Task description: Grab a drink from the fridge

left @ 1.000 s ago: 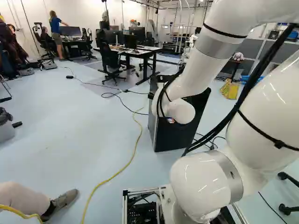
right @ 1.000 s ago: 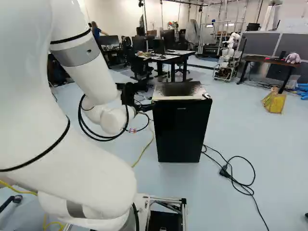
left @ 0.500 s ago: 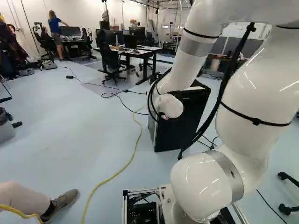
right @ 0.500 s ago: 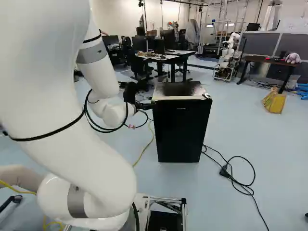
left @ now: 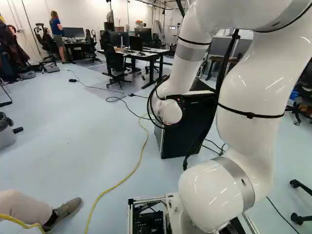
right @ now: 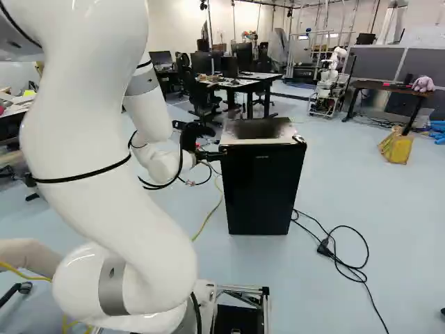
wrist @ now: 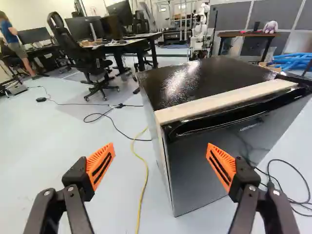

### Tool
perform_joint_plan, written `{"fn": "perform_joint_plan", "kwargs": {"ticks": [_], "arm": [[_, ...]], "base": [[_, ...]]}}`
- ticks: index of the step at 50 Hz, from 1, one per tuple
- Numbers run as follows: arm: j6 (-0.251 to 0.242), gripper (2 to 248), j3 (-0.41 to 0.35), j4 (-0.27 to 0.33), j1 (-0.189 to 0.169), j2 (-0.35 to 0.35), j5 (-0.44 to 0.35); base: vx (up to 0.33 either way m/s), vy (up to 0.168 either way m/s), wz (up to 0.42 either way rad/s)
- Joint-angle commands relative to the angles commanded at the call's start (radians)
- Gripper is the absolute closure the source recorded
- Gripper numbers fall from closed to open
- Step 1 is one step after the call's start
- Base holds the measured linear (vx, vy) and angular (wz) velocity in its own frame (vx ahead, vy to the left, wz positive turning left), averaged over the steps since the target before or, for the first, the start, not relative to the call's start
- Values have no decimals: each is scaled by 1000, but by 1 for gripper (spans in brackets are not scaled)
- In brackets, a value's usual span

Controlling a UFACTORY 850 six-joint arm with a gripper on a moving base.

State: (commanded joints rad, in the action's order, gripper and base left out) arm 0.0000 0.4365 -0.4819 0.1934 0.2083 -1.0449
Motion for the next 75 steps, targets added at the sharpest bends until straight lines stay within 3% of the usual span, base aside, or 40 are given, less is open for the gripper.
{"fn": "perform_joint_plan", "kwargs": {"ticks": [32,46,75], "arm": [[0,3,37,-185,38,114,-127],[0,3,71,-233,58,172,-173],[0,3,133,-316,105,222,-256]], "base": [[0,0,0],[0,0,0],[0,0,0]]}}
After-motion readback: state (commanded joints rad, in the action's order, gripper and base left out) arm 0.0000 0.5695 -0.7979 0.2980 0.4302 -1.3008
